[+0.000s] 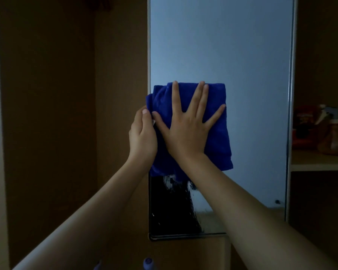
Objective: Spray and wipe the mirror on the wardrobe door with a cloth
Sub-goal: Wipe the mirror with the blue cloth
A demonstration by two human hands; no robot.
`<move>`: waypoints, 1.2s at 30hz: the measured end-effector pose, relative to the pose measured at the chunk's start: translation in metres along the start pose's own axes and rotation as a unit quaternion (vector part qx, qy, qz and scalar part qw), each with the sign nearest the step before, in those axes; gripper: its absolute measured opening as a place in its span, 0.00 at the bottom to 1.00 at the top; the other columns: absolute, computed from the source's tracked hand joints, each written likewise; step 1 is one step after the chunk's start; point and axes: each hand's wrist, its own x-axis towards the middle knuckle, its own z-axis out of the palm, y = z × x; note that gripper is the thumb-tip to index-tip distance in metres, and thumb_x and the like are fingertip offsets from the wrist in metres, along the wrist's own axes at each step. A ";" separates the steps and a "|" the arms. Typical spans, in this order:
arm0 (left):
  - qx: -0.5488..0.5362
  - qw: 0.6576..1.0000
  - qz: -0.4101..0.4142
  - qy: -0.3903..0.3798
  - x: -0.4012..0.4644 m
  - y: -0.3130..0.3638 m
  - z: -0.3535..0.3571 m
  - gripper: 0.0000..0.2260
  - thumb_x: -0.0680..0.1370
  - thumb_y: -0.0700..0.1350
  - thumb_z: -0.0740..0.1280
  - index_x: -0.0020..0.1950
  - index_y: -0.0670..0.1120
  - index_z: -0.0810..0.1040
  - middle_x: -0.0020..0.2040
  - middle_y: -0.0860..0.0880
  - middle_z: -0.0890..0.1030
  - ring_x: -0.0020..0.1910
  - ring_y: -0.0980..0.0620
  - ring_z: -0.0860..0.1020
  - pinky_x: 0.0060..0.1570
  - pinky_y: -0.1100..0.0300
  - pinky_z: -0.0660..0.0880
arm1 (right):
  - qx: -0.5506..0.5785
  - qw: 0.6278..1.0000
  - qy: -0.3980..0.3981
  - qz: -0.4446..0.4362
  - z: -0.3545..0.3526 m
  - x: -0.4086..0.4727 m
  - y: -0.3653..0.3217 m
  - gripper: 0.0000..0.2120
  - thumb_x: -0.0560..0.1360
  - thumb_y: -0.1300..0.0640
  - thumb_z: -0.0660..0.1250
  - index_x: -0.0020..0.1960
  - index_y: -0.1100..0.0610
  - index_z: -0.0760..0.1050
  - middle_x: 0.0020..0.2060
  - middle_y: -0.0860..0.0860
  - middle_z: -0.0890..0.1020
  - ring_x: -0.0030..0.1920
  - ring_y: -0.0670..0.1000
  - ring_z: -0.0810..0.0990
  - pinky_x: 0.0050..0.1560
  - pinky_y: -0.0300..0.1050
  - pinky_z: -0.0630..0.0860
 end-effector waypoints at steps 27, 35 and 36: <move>0.216 0.975 0.053 0.020 -0.037 -0.023 -0.001 0.18 0.84 0.56 0.48 0.61 0.48 0.71 0.40 0.53 0.78 0.36 0.57 0.77 0.37 0.61 0.72 | 0.013 0.999 -0.050 0.005 0.002 -0.058 0.011 0.36 0.75 0.33 0.40 0.79 0.47 0.46 0.77 0.64 0.53 0.77 0.63 0.48 0.69 0.75 0.46; 0.248 0.966 0.071 0.032 -0.045 -0.026 0.000 0.16 0.84 0.55 0.48 0.55 0.49 0.72 0.41 0.52 0.78 0.38 0.54 0.79 0.40 0.56 0.75 | -0.001 0.998 -0.066 -0.013 0.009 -0.100 0.017 0.41 0.72 0.30 0.47 0.79 0.48 0.46 0.77 0.64 0.51 0.77 0.63 0.47 0.70 0.75 0.43; 0.252 0.964 0.074 0.033 -0.046 -0.026 0.000 0.15 0.84 0.55 0.48 0.54 0.50 0.72 0.40 0.53 0.78 0.38 0.55 0.78 0.39 0.57 0.75 | 0.005 0.998 -0.067 -0.017 0.010 -0.108 0.018 0.41 0.72 0.29 0.46 0.79 0.48 0.46 0.77 0.64 0.51 0.77 0.63 0.47 0.70 0.75 0.43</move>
